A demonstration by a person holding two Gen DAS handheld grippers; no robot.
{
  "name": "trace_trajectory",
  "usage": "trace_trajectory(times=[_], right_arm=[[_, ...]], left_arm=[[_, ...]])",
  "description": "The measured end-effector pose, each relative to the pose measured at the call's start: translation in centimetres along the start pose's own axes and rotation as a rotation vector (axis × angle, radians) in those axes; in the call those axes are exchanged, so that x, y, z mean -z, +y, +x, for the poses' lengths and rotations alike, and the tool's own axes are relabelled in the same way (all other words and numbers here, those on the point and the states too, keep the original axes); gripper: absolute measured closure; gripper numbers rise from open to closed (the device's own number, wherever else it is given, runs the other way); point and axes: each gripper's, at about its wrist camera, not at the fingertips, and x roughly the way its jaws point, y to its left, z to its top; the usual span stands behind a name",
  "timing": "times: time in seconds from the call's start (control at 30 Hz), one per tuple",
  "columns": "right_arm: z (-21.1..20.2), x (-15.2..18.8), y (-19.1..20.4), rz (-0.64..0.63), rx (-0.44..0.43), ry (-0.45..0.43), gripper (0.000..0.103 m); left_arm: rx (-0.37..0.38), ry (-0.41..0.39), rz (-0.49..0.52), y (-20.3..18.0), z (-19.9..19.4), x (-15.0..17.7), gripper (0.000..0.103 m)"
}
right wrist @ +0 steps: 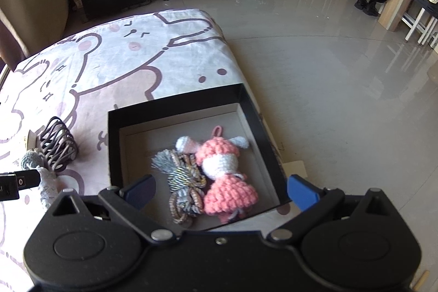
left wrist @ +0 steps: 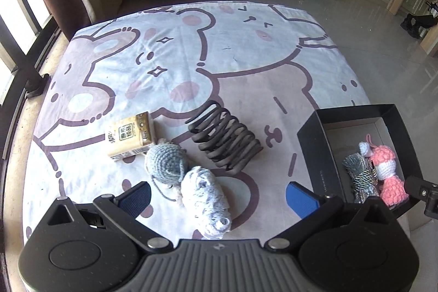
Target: Organize objects
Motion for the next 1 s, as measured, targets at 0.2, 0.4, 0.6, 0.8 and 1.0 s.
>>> trace_trajectory(times=[0.2, 0.4, 0.6, 0.8, 1.0], right_arm=[[-0.1, -0.2, 2.6, -0.03, -0.025, -0.002, 0.0], [-0.2, -0.3, 5.3, -0.055, -0.052, -0.003, 0.0], [-0.2, -0.4, 7.8, -0.079, -0.078, -0.002, 0.0], [-0.2, -0.3, 10.2, -0.104, -0.102, 0.001, 0.0], [-0.2, -0.2, 11.9, -0.126, -0.116, 0.0, 0.0]], left_arm=[[-0.028, -0.003, -0.032, 3.0, -0.4, 0.2, 0.0], [-0.051, -0.006, -0.057, 5.7, -0.8, 0.6, 0.0], [-0.072, -0.009, -0.079, 8.0, -1.0, 1.0, 0.0], [-0.094, -0.006, -0.099, 10.0, -1.1, 1.5, 0.0], [-0.123, -0.002, -0.098, 11.4, -1.1, 1.9, 0.0]])
